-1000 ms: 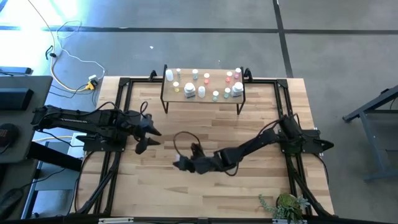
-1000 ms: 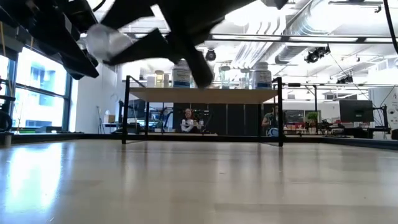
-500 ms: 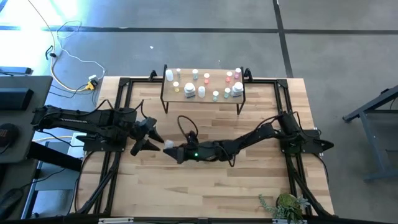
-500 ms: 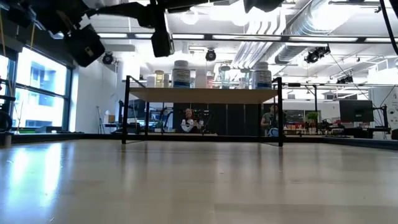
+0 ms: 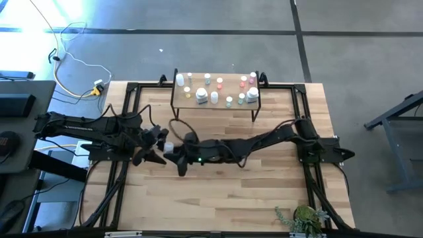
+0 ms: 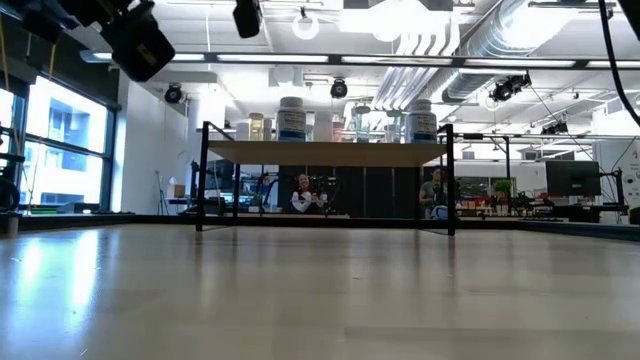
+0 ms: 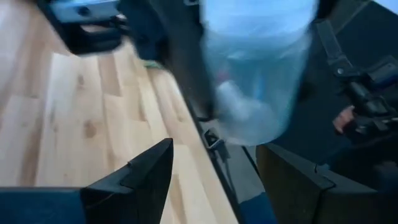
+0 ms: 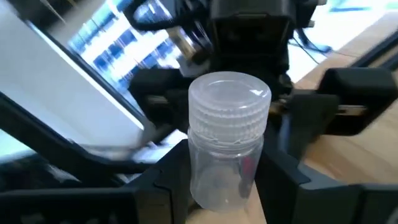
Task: Pick and place medicine bottles onto shelf by color
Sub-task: Put the transparent pill bottle on the shelf
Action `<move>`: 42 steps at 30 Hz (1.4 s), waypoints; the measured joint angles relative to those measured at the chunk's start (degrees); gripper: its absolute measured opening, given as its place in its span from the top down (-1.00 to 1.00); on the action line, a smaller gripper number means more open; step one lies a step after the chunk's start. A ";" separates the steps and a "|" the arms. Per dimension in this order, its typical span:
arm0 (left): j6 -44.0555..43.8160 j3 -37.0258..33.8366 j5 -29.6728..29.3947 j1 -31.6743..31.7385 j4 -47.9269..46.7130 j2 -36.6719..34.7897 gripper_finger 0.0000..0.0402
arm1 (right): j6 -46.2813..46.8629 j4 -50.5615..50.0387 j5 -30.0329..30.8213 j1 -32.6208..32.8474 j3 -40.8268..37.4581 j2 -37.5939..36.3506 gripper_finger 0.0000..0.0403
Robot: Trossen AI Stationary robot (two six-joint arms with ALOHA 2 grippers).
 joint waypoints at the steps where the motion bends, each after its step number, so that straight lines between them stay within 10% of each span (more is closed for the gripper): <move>1: 0.00 0.00 0.58 0.00 0.42 0.00 -0.10 | -0.78 -3.69 -0.18 -0.13 1.63 0.00 0.36; 14: 7.82 0.25 1.03 2.53 -4.27 0.02 -0.10 | -6.61 -45.50 -1.50 -2.45 21.07 0.00 0.36; 22: 23.04 10.36 -11.72 5.48 -25.45 0.07 -0.10 | -6.44 -51.68 -6.25 -3.34 21.74 0.00 0.36; 42: 29.14 24.17 -11.03 6.03 -30.67 12.80 -0.10 | -7.03 -57.81 -12.26 -3.35 21.63 0.44 0.36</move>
